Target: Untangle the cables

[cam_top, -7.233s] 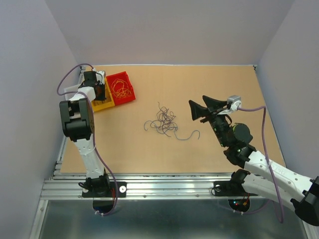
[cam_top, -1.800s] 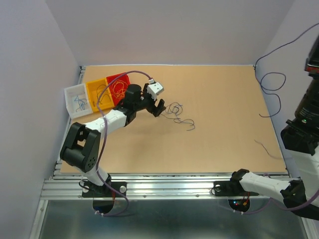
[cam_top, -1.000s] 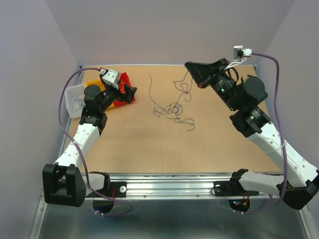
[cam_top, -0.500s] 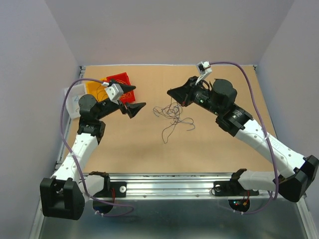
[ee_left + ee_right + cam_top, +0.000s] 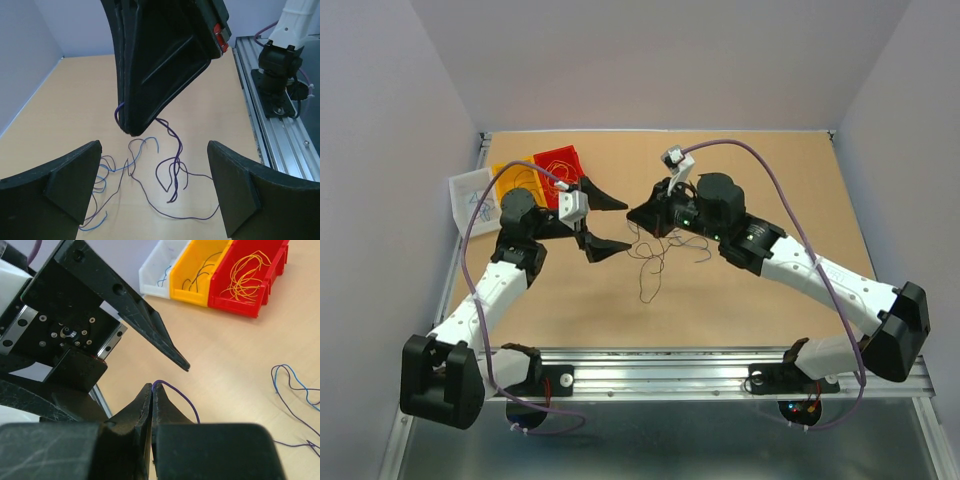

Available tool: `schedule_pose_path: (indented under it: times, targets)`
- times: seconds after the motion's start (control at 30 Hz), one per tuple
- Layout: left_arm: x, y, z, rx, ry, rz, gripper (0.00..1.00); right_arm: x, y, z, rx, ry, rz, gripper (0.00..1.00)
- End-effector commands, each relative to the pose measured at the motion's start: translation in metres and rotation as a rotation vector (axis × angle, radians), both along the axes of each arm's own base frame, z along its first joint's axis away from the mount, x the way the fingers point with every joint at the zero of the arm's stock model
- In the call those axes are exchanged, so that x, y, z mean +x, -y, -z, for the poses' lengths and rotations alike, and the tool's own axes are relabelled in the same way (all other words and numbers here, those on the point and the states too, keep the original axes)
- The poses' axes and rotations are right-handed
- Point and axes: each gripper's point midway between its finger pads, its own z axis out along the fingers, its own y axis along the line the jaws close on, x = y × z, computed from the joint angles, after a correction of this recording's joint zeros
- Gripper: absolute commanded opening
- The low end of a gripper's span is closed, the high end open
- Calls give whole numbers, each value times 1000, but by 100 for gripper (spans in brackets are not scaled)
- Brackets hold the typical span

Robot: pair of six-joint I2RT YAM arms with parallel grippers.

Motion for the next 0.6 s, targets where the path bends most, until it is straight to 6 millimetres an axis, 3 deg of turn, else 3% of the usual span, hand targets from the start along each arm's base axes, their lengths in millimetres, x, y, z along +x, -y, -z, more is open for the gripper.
schedule_pose_path:
  times: [0.0,0.13,0.37,0.57]
  targets:
    - [-8,6,-4,4,33,69,99,-10,-11,-24,20,99,-44,1]
    - [-4,11,2,10,4,78,99,-25,-21,-24,30,133,-118,1]
    - [-4,16,3,13,-29,100,99,-33,-27,-34,67,172,-164,1]
    - [-17,25,-1,17,-55,181,83,-41,-32,-39,116,195,-210,1]
